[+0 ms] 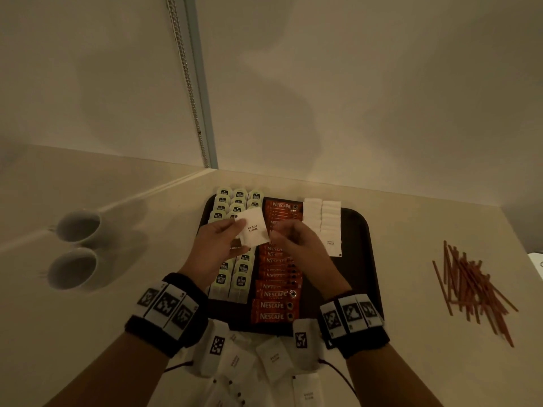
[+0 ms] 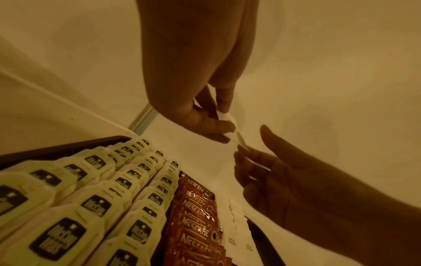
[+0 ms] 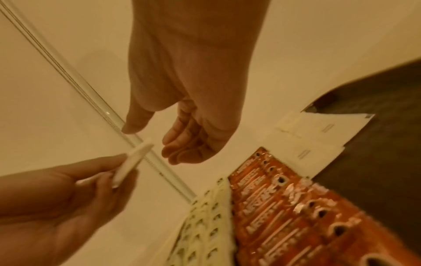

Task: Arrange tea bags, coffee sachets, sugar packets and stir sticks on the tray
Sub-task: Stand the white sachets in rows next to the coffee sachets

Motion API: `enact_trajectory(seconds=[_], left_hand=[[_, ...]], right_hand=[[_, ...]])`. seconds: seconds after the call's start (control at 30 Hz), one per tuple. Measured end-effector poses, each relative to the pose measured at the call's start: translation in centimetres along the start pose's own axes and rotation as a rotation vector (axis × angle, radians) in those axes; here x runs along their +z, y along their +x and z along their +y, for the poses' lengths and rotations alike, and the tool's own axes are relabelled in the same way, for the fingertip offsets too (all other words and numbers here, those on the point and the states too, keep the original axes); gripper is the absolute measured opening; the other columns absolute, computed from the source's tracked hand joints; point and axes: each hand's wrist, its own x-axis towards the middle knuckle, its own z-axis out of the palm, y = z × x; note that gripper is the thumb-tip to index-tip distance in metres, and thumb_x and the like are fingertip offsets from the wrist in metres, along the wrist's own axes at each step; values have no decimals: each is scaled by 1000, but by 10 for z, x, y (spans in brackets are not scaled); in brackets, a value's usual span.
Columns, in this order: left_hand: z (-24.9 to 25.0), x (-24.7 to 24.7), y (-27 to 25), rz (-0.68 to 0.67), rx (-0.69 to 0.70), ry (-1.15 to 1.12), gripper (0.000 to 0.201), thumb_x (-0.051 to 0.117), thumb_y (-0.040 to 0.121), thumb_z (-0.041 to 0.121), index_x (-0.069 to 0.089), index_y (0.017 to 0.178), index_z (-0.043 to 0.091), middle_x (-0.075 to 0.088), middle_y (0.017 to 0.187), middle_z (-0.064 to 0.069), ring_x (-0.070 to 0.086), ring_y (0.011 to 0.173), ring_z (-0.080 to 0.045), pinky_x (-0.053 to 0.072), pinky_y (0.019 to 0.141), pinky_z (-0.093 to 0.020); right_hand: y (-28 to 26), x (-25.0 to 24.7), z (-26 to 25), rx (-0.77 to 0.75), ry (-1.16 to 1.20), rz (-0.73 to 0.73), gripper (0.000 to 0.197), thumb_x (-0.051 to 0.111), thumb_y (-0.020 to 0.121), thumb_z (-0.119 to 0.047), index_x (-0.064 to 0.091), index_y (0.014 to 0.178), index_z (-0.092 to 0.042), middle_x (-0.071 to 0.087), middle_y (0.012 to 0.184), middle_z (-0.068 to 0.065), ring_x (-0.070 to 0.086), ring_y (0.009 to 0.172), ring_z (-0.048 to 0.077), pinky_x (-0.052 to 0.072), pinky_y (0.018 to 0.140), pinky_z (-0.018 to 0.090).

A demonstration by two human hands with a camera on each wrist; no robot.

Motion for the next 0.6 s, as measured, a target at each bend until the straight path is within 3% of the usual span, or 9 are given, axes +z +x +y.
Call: enact_trajectory(seconds=[0.07,0.17,0.27,0.37,0.5,0.6], left_hand=[[0,4,-1,11,40,52,9,58,93,14,67,93,12,69,93,-8,68,76,-17,56,58,-21],[0,4,-3,4,29,129,9,57,93,12,65,97,12,69,96,-7,68,77,-18,53,55,-21],[-3,2,-7,-110,-3,342,16,59,90,9,65,104,14,68,93,-3,63,74,-13,51,59,-21],[-5,5,-11,-196,76,497,11,63,89,13,69,96,19,69,83,3,60,65,-2,47,58,-16],[-2,14,-14,-153,163,420,11,66,88,13,69,92,22,72,85,5,63,63,-1,45,54,-11],[-1,18,-17,-127,184,381,14,66,87,8,68,97,17,70,84,7,63,60,5,42,49,-7]], right_hand=[[-6,12,-7,-25,54,-30,26,68,83,-27,59,104,-15,65,103,2,65,93,13,55,80,25],[-8,13,-11,-11,171,49,17,63,86,-10,57,102,-11,63,104,6,65,97,22,57,80,32],[-7,6,-16,-45,260,124,18,60,86,-2,56,101,-11,63,101,10,64,95,25,57,77,34],[-8,4,-24,-98,178,144,21,63,86,-4,57,105,-9,67,94,8,67,91,23,58,73,31],[-14,3,-20,-58,192,113,33,70,82,-18,59,112,-12,69,102,9,68,94,23,58,78,33],[-19,6,-9,-15,189,91,27,68,84,-17,61,110,-10,69,102,10,67,93,23,56,77,30]])
